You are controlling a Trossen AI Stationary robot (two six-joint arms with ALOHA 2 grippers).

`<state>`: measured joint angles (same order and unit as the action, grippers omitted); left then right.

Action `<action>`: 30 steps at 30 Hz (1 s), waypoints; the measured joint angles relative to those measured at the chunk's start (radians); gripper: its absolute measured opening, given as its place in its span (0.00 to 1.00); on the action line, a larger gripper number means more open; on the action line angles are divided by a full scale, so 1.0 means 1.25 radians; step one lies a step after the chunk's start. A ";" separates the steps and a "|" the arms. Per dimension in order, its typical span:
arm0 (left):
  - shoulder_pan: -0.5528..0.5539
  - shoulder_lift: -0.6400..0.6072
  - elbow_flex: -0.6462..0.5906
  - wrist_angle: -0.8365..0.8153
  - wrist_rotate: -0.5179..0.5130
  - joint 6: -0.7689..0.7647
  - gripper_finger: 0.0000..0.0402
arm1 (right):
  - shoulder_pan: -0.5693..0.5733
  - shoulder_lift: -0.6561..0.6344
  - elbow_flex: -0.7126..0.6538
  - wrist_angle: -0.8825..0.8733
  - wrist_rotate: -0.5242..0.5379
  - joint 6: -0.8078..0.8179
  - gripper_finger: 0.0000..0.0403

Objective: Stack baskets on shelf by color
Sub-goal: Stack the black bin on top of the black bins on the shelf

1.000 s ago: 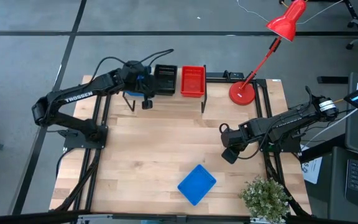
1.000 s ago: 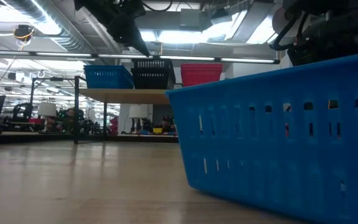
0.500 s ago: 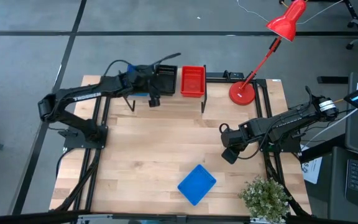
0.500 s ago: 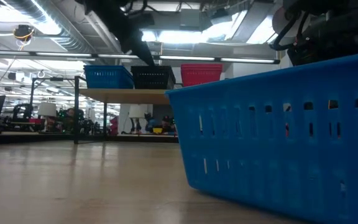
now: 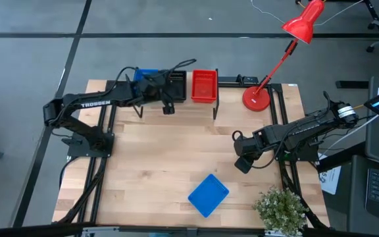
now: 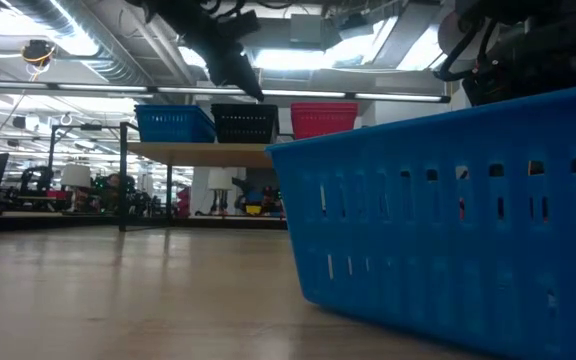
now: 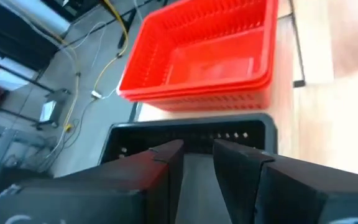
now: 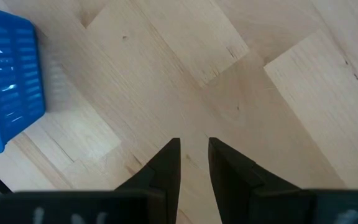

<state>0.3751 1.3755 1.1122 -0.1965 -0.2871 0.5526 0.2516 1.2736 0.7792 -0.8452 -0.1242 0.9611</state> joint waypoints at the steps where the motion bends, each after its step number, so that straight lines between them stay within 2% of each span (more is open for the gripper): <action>1: -0.004 0.001 0.000 -0.003 -0.009 0.000 0.20 | 0.000 0.000 0.000 0.000 0.000 0.000 0.20; 11: -0.114 -0.022 0.001 -0.044 0.001 0.000 0.20 | 0.000 0.000 0.000 0.000 0.007 -0.001 0.20; 13: -0.137 -0.033 0.002 -0.076 0.052 -0.018 0.20 | 0.000 0.000 0.000 0.001 0.020 -0.001 0.20; 15: -0.156 -0.030 0.003 -0.129 0.139 -0.067 0.20 | 0.000 0.000 0.000 0.003 0.033 -0.001 0.20; 17: -0.167 -0.027 -0.001 -0.186 0.162 -0.102 0.20 | 0.000 0.000 0.000 0.008 0.035 -0.001 0.20; 20: -0.170 -0.029 0.000 -0.218 0.089 -0.105 0.20 | 0.000 0.000 0.000 0.009 0.035 -0.001 0.20; 24: -0.133 -0.028 0.000 -0.253 -0.027 -0.102 0.20 | 0.000 0.000 0.000 0.016 0.035 0.002 0.20; 30: -0.075 -0.028 0.000 -0.275 -0.028 -0.111 0.20 | 0.000 0.000 0.000 0.021 0.035 0.002 0.20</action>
<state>0.2813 1.3399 1.1122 -0.5400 -0.3221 0.4135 0.2518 1.2739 0.7792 -0.8184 -0.0799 0.9638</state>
